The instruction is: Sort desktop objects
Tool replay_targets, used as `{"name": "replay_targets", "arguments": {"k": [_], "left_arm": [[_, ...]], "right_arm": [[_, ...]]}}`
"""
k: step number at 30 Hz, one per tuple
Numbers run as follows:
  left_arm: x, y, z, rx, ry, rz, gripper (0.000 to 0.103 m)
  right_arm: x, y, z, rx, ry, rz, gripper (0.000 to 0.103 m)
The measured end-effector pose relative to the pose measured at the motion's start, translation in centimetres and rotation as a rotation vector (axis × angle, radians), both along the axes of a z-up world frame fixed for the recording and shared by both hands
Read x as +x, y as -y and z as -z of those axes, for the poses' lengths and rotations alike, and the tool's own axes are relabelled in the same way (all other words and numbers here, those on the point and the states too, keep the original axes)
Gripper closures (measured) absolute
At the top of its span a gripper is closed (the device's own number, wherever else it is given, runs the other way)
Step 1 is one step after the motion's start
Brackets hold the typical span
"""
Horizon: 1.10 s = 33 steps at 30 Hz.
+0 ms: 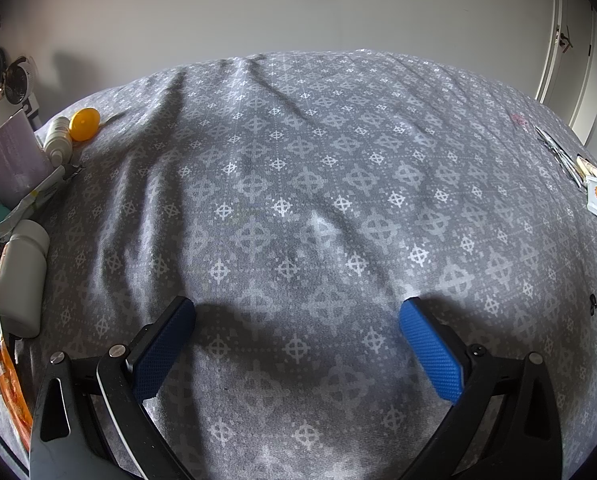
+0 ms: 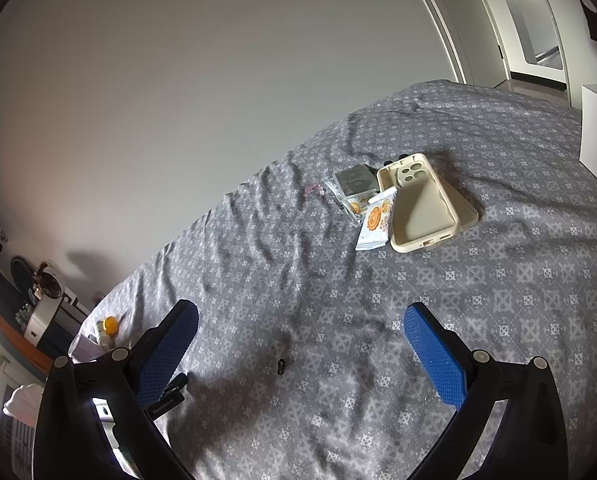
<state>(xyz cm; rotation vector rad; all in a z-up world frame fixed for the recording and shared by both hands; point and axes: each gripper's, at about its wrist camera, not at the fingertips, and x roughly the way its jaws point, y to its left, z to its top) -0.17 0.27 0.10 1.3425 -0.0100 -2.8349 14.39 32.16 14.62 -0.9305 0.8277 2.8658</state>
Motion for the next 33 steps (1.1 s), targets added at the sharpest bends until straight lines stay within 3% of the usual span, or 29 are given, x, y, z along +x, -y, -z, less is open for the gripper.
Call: {"name": "replay_targets", "arguments": {"k": [33], "left_arm": [[-0.01,0.01,-0.01,0.0,0.0,0.0,0.0]], "right_arm": [[-0.65,0.28,0.91,-0.021,0.046,-0.012,0.0]]}}
